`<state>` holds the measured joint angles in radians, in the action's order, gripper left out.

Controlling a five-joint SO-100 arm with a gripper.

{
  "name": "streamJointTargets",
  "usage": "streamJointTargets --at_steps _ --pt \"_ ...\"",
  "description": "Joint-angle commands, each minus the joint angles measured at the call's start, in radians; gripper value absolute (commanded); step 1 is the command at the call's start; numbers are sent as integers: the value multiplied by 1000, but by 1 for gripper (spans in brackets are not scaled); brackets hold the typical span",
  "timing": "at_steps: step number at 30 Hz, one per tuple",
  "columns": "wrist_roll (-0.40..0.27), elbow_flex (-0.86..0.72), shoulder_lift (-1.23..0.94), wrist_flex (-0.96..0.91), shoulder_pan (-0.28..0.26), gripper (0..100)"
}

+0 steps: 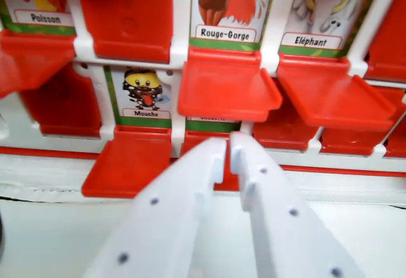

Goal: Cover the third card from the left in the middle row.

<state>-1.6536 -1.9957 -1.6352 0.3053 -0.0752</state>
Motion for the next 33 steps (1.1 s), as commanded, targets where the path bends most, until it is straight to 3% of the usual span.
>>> streamJointTargets --at_steps 1,33 --pt "5 155 15 -26 -5 0" --pt "-8 451 241 -64 11 0"
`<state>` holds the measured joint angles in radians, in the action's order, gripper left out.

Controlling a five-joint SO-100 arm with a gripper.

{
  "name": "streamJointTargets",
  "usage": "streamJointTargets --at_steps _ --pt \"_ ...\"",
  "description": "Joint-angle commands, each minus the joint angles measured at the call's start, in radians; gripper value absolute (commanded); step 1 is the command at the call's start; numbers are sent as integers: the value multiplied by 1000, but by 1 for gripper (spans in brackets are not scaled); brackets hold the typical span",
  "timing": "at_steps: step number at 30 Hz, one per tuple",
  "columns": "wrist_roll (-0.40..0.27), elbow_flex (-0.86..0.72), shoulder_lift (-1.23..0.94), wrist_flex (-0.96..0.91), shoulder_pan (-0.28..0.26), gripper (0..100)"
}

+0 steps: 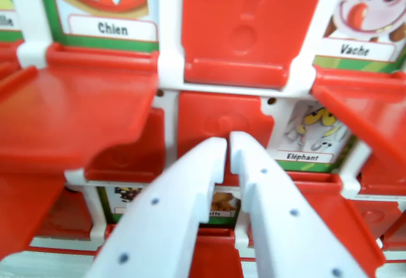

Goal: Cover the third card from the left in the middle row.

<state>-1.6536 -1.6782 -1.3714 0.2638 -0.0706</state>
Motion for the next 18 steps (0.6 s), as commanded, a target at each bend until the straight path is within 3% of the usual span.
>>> streamJointTargets --at_steps 1,9,18 --pt "-8 133 -23 -21 8 0" --pt "-2 101 -115 46 8 0" --pt "28 -28 -416 241 23 0"
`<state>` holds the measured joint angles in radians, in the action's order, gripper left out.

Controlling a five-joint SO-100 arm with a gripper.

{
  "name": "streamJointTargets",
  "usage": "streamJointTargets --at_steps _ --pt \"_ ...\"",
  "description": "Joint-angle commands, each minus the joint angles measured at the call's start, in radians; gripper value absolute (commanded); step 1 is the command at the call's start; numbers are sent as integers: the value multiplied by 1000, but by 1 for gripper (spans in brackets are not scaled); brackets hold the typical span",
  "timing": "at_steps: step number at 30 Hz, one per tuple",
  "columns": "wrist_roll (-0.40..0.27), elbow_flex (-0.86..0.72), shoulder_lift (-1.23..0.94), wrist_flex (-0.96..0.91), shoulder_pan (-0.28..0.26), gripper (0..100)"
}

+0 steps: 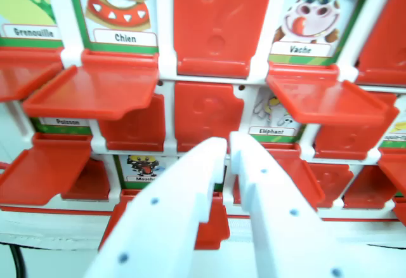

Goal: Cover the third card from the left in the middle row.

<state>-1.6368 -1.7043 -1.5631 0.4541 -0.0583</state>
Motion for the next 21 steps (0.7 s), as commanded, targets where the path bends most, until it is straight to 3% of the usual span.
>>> streamJointTargets --at_steps 1,10,21 --pt "11 -20 -259 69 17 0" --pt "14 -97 -532 293 61 0" --pt "25 -75 -699 385 80 0"
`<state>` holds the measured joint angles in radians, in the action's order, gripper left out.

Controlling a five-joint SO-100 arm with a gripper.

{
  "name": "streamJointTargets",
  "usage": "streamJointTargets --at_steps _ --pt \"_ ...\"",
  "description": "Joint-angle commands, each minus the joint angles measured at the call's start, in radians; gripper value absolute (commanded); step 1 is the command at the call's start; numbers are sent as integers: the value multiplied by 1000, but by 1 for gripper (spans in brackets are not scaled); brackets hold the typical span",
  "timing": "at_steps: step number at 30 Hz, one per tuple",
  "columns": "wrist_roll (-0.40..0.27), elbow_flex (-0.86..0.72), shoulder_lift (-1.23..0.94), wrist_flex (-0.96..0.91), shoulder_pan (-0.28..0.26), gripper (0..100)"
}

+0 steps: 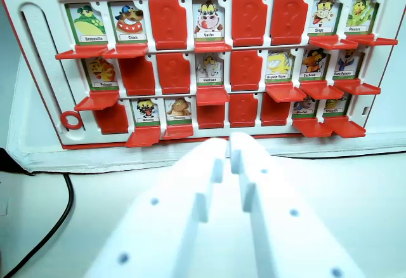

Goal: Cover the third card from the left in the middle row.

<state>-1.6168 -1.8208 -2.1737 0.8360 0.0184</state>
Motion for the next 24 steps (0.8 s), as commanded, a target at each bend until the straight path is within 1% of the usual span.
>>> streamJointTargets --at_steps 1,5,24 --pt "5 43 -97 5 0 0" --pt "12 49 -115 23 -6 0" --pt "18 25 -150 34 0 0"
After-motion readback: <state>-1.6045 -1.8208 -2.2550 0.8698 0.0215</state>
